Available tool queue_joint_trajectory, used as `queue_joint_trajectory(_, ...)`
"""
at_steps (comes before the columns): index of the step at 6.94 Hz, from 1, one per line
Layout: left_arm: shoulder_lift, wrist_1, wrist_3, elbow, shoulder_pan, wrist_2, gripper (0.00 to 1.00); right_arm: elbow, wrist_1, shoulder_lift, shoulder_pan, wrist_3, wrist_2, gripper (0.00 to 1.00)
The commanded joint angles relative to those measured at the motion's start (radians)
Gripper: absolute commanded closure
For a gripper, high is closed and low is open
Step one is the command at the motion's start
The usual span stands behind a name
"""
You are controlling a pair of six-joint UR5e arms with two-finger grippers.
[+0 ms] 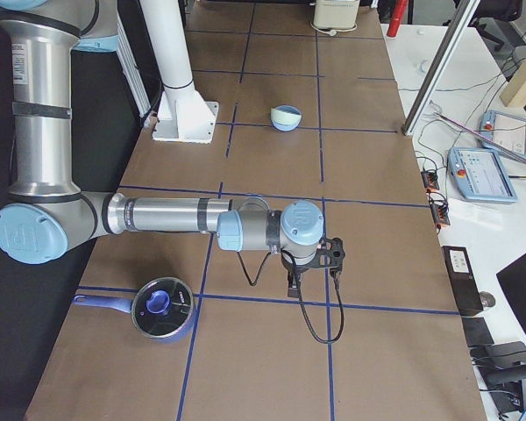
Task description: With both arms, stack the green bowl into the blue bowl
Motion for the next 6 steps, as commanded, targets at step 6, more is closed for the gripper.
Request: queue_joint_trajectory(6,-0.003,-0.003,0.000,-0.003,-0.001,-0.001,0.00,0.001,-0.013,-0.024,0.001,-0.006,-0.070,0.00)
